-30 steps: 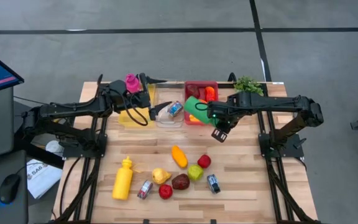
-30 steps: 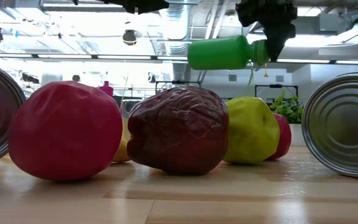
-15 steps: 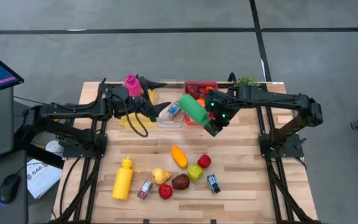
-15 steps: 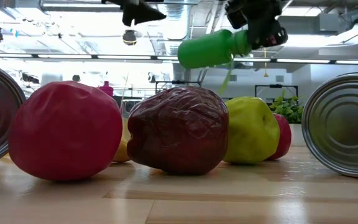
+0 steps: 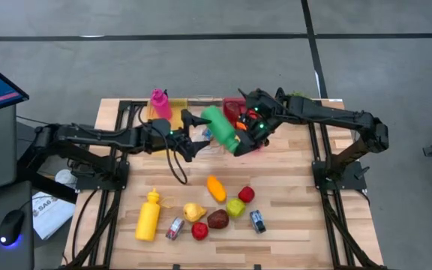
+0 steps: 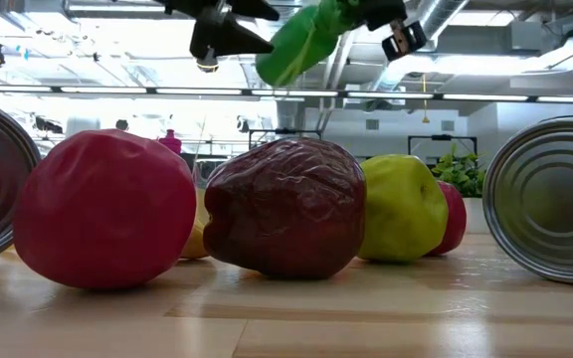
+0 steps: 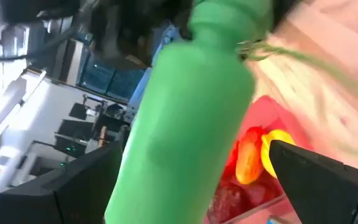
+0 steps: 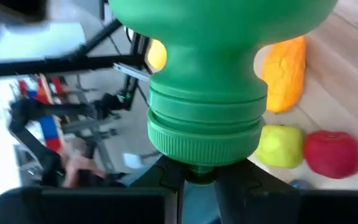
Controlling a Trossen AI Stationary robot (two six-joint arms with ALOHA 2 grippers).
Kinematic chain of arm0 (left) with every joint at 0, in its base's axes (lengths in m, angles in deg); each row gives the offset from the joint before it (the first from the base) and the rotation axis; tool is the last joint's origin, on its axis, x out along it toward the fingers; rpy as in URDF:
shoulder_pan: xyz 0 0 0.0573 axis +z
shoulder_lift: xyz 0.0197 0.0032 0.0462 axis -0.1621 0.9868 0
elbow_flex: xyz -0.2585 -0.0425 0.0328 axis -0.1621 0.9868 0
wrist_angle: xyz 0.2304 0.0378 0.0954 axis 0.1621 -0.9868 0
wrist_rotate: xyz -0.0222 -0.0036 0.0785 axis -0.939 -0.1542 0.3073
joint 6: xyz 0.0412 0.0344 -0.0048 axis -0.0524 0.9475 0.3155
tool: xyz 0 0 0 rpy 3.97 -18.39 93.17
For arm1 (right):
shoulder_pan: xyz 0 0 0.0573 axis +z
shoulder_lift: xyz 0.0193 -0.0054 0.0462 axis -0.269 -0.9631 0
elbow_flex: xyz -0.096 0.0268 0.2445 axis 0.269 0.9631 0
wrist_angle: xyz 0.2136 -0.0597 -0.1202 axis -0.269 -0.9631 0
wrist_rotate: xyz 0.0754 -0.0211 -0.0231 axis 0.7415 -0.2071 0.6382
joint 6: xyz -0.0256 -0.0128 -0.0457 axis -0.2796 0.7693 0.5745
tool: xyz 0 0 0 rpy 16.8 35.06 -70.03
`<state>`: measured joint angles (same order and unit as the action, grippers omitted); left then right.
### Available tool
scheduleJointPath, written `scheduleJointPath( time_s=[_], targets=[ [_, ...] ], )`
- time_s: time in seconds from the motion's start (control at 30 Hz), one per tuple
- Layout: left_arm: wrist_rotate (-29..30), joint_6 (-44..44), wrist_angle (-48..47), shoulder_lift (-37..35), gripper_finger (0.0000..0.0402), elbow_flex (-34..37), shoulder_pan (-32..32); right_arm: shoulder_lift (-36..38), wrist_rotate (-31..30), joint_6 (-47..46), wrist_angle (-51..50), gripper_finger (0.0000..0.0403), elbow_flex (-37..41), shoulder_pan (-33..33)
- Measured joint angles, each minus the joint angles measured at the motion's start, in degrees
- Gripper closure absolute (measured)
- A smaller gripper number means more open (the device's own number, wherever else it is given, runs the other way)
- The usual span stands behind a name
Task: Pick & Place Food Item
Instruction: Put the green tumbler into the yellow bin
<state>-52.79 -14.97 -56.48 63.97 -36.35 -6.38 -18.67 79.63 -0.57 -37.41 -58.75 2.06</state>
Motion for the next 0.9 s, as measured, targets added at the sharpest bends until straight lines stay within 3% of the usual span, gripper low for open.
scheduleJointPath(
  time_s=[0.17, 0.5, 0.63, 0.9],
  targets=[
    [4.23, 6.59, 1.38, 0.71, 0.0006, -0.02, -1.19, 0.0, 2.14, -6.45, 0.6, 0.0352, 0.0, -1.26],
    [4.82, 6.58, 5.74, 6.59, 0.0006, 0.0, -4.74, -3.09, 3.22, -12.91, 2.6, 0.0352, 0.15, -2.11],
    [5.28, 6.69, 10.29, 7.68, 0.0006, 0.01, -5.97, -6.2, 7.48, -12.97, 5.61, 0.0352, 0.0, -2.13],
    [5.39, 6.45, 4.16, 7.78, 0.0006, 0.0, -6.76, -11.34, 11.54, -16.36, 13.55, 0.0352, 0.04, -2.12]
  ],
)
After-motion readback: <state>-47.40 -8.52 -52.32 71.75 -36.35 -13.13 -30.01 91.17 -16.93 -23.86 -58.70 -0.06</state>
